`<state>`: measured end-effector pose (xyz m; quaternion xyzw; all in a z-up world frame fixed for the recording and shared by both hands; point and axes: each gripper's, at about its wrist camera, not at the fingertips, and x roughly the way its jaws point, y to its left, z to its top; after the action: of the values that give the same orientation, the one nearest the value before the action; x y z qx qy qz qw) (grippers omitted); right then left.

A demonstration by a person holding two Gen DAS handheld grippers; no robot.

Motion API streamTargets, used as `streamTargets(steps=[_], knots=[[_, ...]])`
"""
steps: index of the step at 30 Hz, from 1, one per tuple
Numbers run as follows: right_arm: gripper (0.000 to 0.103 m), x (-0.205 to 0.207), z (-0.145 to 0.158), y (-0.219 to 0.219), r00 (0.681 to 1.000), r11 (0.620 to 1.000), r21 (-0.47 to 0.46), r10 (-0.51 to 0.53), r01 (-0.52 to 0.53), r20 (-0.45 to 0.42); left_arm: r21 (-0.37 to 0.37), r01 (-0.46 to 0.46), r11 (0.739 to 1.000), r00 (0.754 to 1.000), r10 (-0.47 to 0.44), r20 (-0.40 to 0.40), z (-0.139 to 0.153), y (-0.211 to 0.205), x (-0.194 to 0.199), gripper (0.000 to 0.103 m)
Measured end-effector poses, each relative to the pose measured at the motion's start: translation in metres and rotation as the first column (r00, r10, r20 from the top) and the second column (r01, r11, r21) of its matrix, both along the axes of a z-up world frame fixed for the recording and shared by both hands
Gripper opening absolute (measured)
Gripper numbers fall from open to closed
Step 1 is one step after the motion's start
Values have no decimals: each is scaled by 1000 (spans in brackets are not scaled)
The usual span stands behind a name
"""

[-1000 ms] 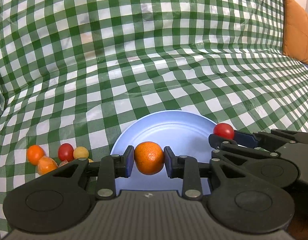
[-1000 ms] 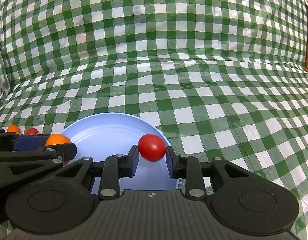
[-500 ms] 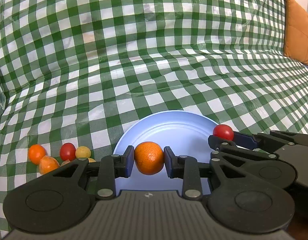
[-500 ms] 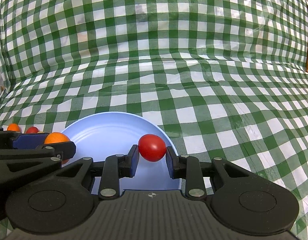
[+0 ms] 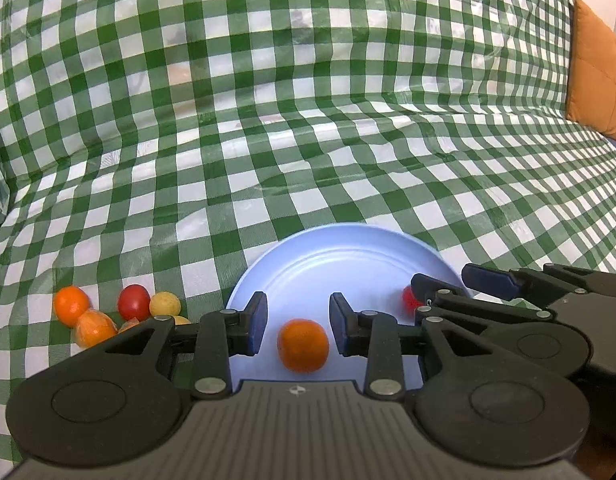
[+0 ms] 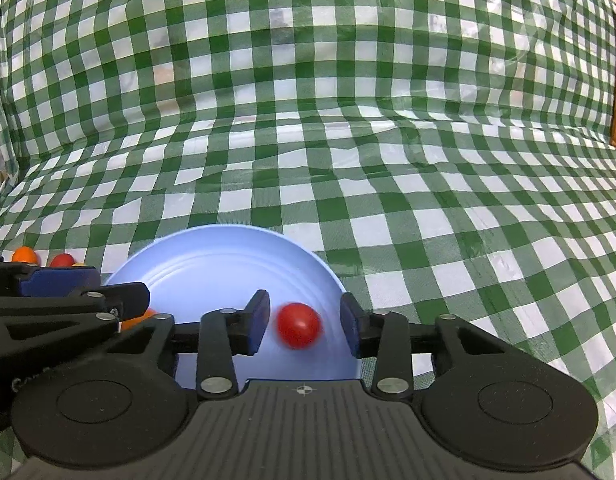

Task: Organize fruits
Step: 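Open the left tool over the plate while the right tool releases the tomato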

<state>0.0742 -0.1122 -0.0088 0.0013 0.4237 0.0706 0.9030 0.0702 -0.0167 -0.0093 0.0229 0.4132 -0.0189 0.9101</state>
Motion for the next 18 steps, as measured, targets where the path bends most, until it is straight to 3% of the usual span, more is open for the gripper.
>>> streamTargets(steps=[3,18], knots=[[47,1,1,0,1000,1000,1,-5,5,6,-1,-9,1000,1000,9,5,1,1,0,38],[47,3,2,3,1000,1000,-10,-1,1,20,-8,-45,999,999,45,20,4,6,-4,38]])
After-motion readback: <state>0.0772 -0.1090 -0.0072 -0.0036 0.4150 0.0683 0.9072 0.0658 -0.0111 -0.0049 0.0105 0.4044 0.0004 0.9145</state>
